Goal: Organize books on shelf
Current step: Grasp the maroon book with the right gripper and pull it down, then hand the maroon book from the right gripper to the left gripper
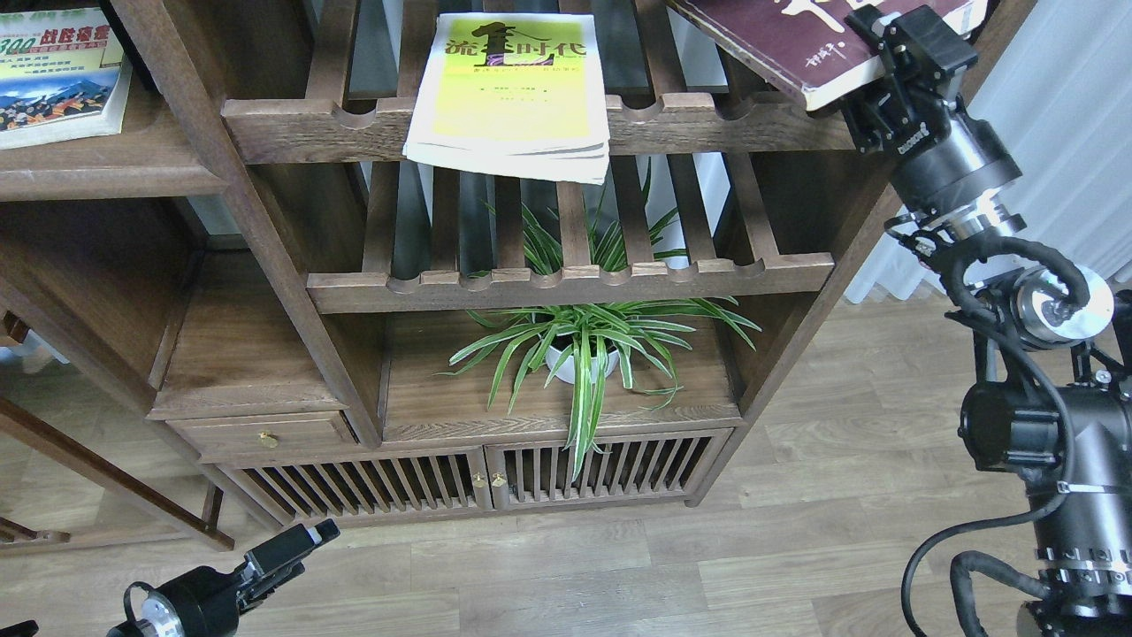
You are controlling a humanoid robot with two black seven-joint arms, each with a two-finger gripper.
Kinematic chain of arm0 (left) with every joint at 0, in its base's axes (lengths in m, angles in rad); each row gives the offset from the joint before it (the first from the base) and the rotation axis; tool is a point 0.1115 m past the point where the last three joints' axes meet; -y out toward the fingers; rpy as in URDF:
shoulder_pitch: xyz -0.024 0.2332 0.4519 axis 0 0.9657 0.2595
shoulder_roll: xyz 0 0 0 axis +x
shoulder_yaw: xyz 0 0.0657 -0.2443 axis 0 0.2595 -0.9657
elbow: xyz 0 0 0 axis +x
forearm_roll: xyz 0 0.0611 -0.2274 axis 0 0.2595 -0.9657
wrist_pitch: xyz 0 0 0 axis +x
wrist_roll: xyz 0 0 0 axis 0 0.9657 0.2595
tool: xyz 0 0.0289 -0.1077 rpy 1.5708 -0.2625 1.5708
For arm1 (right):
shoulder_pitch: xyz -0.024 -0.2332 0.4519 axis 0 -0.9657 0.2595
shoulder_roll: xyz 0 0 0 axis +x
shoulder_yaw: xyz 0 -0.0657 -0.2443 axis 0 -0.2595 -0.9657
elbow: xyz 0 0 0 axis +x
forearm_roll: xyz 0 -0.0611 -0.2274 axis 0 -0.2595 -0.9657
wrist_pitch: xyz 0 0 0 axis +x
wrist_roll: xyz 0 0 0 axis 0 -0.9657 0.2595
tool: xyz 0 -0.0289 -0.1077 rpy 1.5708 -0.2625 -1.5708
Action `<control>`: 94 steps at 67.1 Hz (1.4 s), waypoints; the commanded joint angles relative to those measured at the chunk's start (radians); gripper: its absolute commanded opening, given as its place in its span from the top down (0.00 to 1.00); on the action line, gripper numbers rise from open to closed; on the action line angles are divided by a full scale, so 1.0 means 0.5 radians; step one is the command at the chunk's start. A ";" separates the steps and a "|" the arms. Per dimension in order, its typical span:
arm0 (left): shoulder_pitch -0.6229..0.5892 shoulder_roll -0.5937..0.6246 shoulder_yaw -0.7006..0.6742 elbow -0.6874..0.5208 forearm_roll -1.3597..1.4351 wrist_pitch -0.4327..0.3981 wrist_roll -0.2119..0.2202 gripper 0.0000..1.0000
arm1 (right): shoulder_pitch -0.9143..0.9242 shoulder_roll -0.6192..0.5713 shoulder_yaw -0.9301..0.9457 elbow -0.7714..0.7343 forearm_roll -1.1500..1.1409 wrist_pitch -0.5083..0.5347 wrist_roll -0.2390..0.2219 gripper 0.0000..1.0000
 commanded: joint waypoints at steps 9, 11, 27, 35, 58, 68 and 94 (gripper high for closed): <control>0.080 0.000 0.016 0.040 0.003 -0.001 0.003 0.01 | -0.640 -0.050 0.007 0.081 0.102 0.587 0.000 0.99; 0.089 -0.003 0.017 0.043 0.003 -0.001 0.003 0.01 | -0.696 -0.050 0.011 0.081 0.120 0.621 0.000 0.99; 0.138 -0.101 0.017 0.040 0.042 -0.001 0.003 0.01 | -1.239 -0.035 -0.014 0.078 0.292 0.672 0.000 1.00; 0.156 -0.168 0.013 0.034 0.058 -0.001 0.003 0.01 | -1.411 -0.001 -0.093 0.075 0.301 0.672 0.000 1.00; 0.181 -0.276 -0.045 -0.215 0.061 -0.001 -0.022 0.01 | -1.424 0.192 -0.729 0.032 0.142 0.672 0.000 1.00; 0.221 -0.279 -0.229 -0.350 0.058 -0.001 -0.025 0.01 | -1.362 0.434 -0.784 -0.100 -0.122 0.672 0.000 1.00; 0.258 -0.319 -0.327 -0.629 0.061 -0.001 -0.009 0.01 | -1.236 0.514 -1.036 -0.330 -0.183 0.672 0.000 1.00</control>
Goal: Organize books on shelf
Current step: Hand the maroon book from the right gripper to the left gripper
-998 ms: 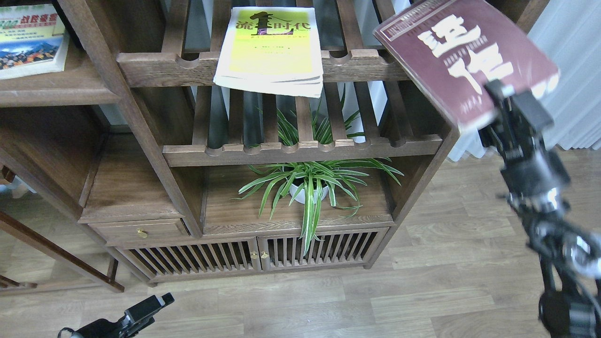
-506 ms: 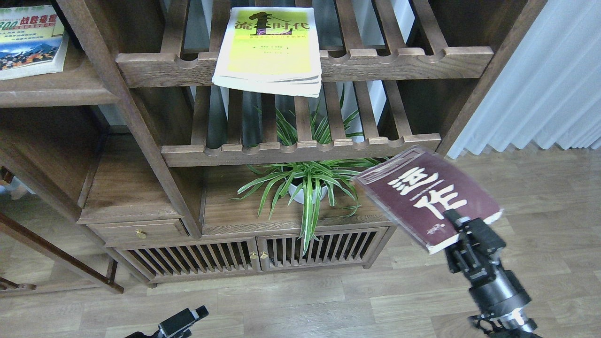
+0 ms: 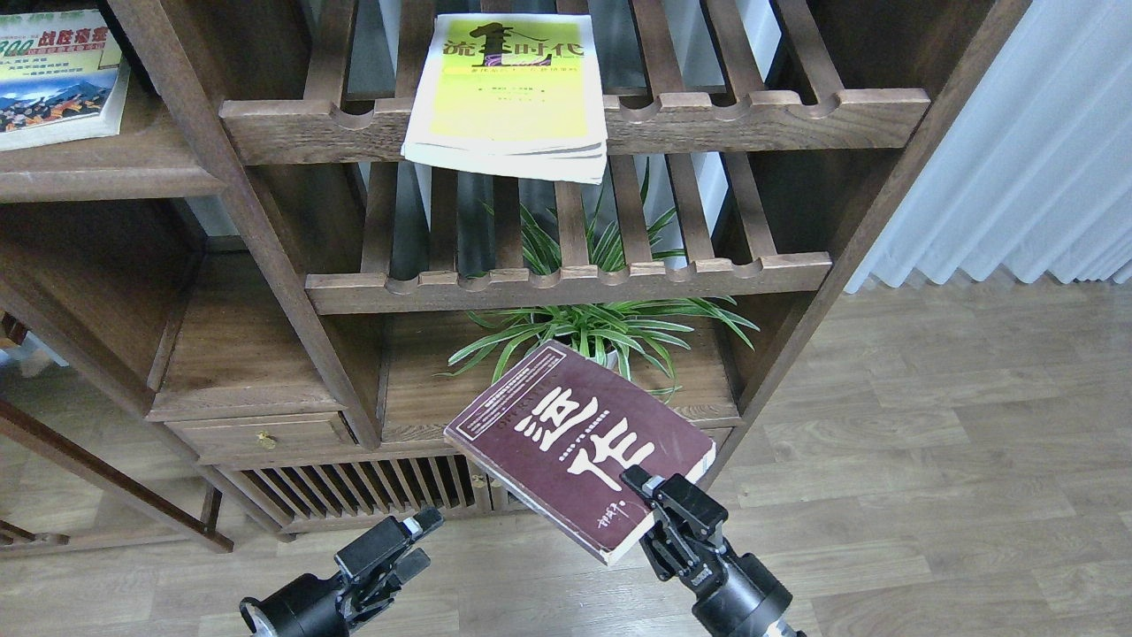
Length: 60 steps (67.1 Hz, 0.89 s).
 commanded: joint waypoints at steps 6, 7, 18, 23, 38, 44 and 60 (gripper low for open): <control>-0.002 -0.091 -0.036 -0.025 0.003 0.000 0.007 0.01 | 0.057 0.000 -0.021 -0.072 -0.008 0.000 0.001 1.00; -0.005 -0.101 -0.045 -0.025 0.003 0.000 0.010 0.01 | 0.057 0.000 -0.027 -0.075 -0.008 0.000 0.001 1.00; -0.014 -0.303 -0.171 0.027 0.012 0.000 0.037 0.01 | 0.060 0.000 -0.113 -0.078 -0.008 0.000 0.001 1.00; -0.020 -0.365 -0.192 0.076 0.012 0.000 0.059 0.01 | 0.066 0.000 -0.138 -0.075 -0.011 0.000 0.001 1.00; -0.026 -0.561 -0.238 0.233 0.040 0.000 0.065 0.01 | 0.112 0.000 -0.156 -0.059 -0.017 0.000 0.001 1.00; -0.063 -0.635 -0.241 0.294 0.040 0.000 0.065 0.01 | 0.131 0.000 -0.159 -0.041 -0.014 0.000 0.001 1.00; -0.149 -0.828 -0.394 0.445 0.040 0.000 0.062 0.01 | 0.146 0.000 -0.233 -0.013 -0.017 0.000 0.001 1.00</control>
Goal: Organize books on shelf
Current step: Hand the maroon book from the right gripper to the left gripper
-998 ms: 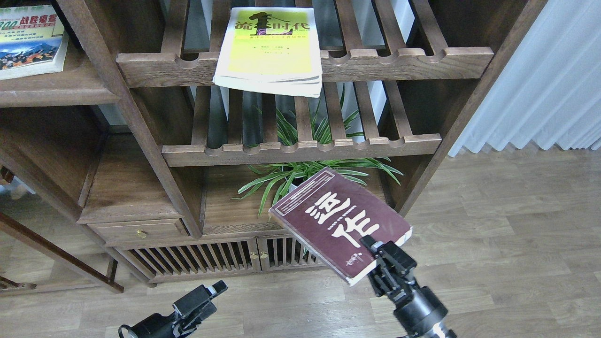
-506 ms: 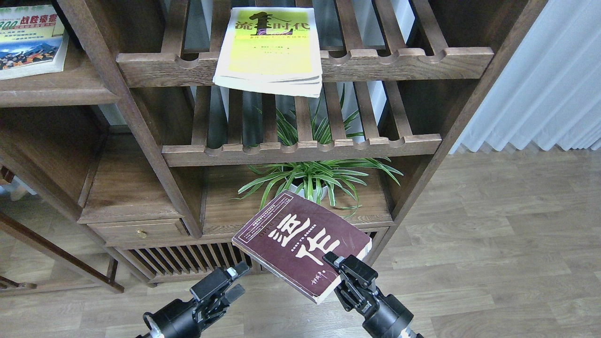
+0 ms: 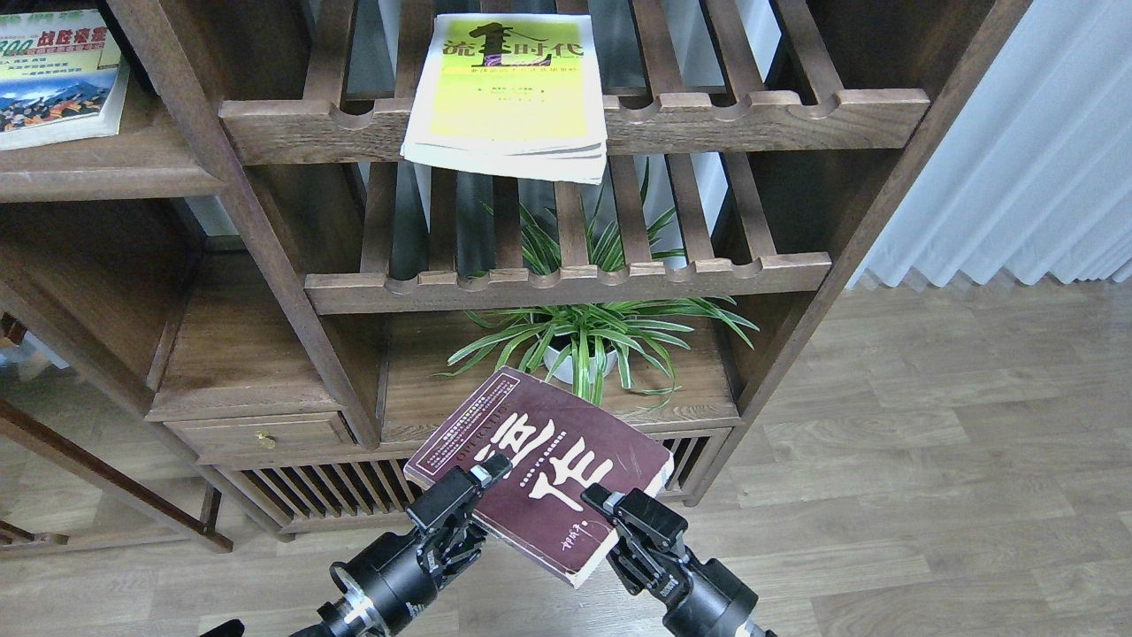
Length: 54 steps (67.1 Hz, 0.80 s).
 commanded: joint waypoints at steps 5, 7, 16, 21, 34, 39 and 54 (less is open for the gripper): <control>-0.039 -0.131 -0.188 0.060 0.000 0.000 -0.004 0.01 | 0.000 0.000 -0.084 -0.001 -0.007 -0.001 -0.001 1.00; -0.039 -0.140 -0.206 0.060 0.000 0.000 -0.004 0.01 | 0.000 0.000 -0.084 -0.001 -0.007 -0.001 -0.001 0.99; -0.045 -0.143 -0.231 0.063 0.000 0.000 -0.004 0.03 | 0.000 0.000 -0.087 -0.013 -0.013 -0.001 -0.001 0.99; -0.045 -0.143 -0.252 0.076 0.000 0.000 -0.007 0.05 | -0.003 0.000 -0.087 -0.023 -0.017 -0.001 -0.001 0.99; -0.005 -0.125 -0.237 0.085 -0.003 0.000 -0.001 0.04 | -0.006 0.000 -0.093 -0.059 -0.020 -0.001 -0.001 0.99; -0.002 -0.125 -0.228 0.085 0.000 0.000 0.002 0.05 | -0.006 0.000 -0.099 -0.059 -0.020 -0.001 -0.001 0.99; -0.002 -0.128 -0.231 0.122 -0.049 0.000 -0.041 0.66 | -0.006 0.000 -0.108 -0.069 -0.020 -0.001 -0.001 0.98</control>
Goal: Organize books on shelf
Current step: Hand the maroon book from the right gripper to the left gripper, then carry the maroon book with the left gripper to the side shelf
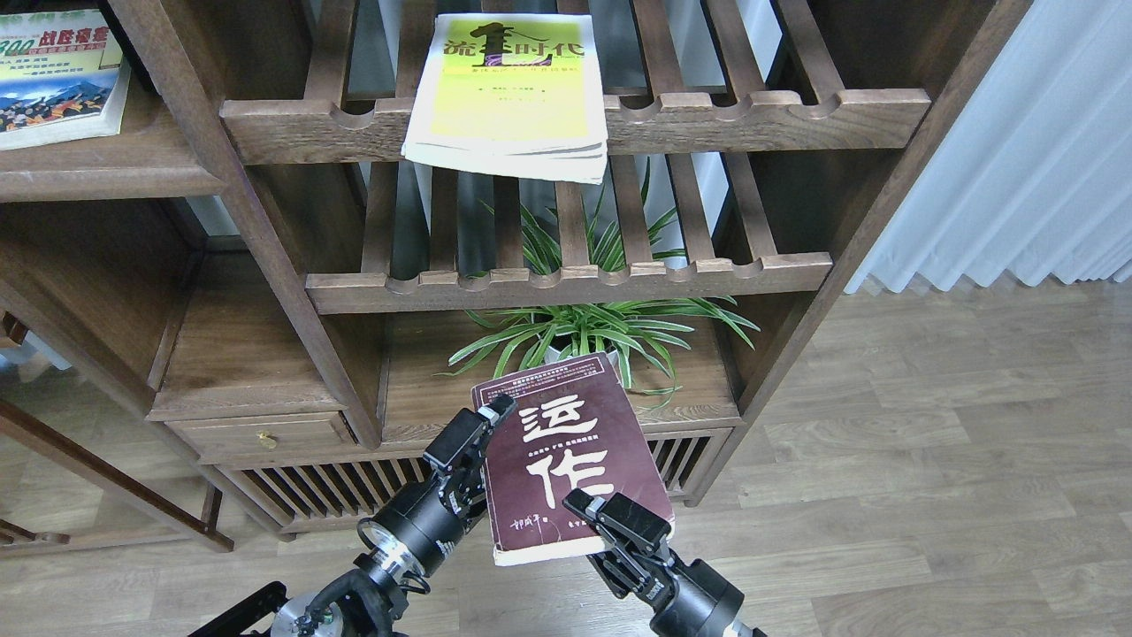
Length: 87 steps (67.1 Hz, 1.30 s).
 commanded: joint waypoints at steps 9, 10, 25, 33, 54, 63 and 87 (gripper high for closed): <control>-0.021 0.004 0.000 0.013 -0.232 0.000 -0.037 0.94 | -0.002 -0.001 0.003 -0.009 0.002 0.001 0.003 0.98; -0.024 0.004 0.000 0.013 -0.245 0.000 -0.037 0.95 | -0.002 -0.001 0.003 -0.009 0.002 0.001 0.003 0.98; -0.054 0.004 0.000 0.004 -0.282 0.000 -0.028 1.00 | -0.005 -0.001 0.006 -0.012 -0.001 0.001 0.003 0.97; -0.054 0.007 0.003 0.007 -0.282 0.000 -0.022 1.00 | -0.002 -0.001 0.006 -0.034 -0.001 0.001 0.003 0.91; -0.054 0.154 0.022 0.004 -0.276 0.000 0.100 1.00 | 0.093 -0.001 -0.009 -0.243 -0.366 0.001 0.003 0.00; -0.045 0.313 0.025 -0.030 -0.276 0.000 0.318 1.00 | 0.117 -0.001 0.018 -0.267 -0.357 0.001 0.003 0.00; -0.036 0.789 0.034 -0.085 -0.116 0.000 0.386 1.00 | 0.160 -0.001 0.024 -0.347 -0.363 0.001 0.003 0.00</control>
